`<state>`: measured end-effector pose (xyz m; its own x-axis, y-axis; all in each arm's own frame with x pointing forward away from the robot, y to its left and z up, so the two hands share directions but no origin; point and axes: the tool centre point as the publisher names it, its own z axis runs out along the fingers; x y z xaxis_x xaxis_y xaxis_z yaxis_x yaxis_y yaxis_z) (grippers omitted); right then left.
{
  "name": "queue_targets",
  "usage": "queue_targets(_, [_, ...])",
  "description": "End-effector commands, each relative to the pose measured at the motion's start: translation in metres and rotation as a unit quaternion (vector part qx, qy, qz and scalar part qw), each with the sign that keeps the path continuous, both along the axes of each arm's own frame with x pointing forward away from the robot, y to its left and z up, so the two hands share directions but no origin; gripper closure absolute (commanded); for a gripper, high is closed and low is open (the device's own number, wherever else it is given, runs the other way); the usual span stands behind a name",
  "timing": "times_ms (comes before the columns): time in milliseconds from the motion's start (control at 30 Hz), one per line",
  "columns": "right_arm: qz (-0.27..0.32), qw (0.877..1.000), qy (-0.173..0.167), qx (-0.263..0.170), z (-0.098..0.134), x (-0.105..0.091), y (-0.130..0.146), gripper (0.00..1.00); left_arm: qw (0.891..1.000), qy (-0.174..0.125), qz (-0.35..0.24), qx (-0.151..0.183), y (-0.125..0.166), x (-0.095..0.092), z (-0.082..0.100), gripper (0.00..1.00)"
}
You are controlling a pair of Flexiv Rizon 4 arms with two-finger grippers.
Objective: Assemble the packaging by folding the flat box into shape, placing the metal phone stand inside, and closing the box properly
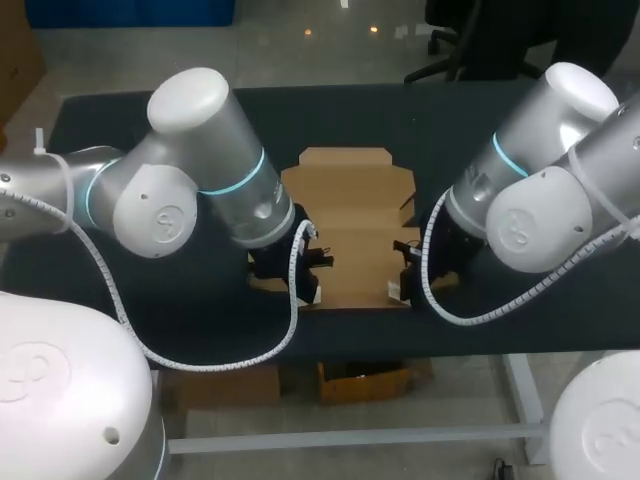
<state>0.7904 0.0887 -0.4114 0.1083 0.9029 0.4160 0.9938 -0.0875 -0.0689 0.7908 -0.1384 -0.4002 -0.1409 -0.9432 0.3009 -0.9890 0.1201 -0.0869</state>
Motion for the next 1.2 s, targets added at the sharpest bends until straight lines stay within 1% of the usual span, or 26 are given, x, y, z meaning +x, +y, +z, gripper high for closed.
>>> queue_targets(33, [0.001, 1.0, 0.003, -0.003, -0.004, 0.002, 0.004, 1.0, 1.0, -0.008, 0.008, 0.007, -0.005, -0.005, -0.003, 1.0])
queue_targets(200, [-0.001, 1.0, 0.007, -0.008, -0.006, 0.002, 0.005, 1.0, 1.0, -0.008, 0.015, 0.007, -0.005, -0.006, -0.006, 1.0])
queue_targets(333, [-0.006, 1.0, 0.011, -0.018, -0.008, 0.002, 0.006, 1.0, 0.999, -0.018, 0.027, 0.019, -0.006, -0.006, -0.01, 1.0])
queue_targets(467, [-0.006, 1.0, 0.014, -0.024, -0.011, 0.003, 0.008, 1.0, 0.999, -0.015, 0.032, 0.022, -0.006, -0.003, -0.014, 1.0])
queue_targets(900, [-0.005, 0.999, 0.029, -0.029, -0.02, 0.002, 0.011, 1.0, 0.999, -0.005, 0.035, 0.025, -0.004, 0.0, -0.021, 1.0])
queue_targets(1033, [-0.01, 0.999, 0.022, -0.03, -0.014, -0.001, 0.009, 1.0, 0.999, -0.005, 0.034, 0.026, -0.003, -0.002, -0.018, 1.0])
queue_targets(1200, [-0.022, 0.999, -0.004, -0.029, 0.004, -0.003, 0.002, 1.0, 0.999, -0.013, 0.034, 0.03, -0.001, -0.004, -0.007, 1.0])
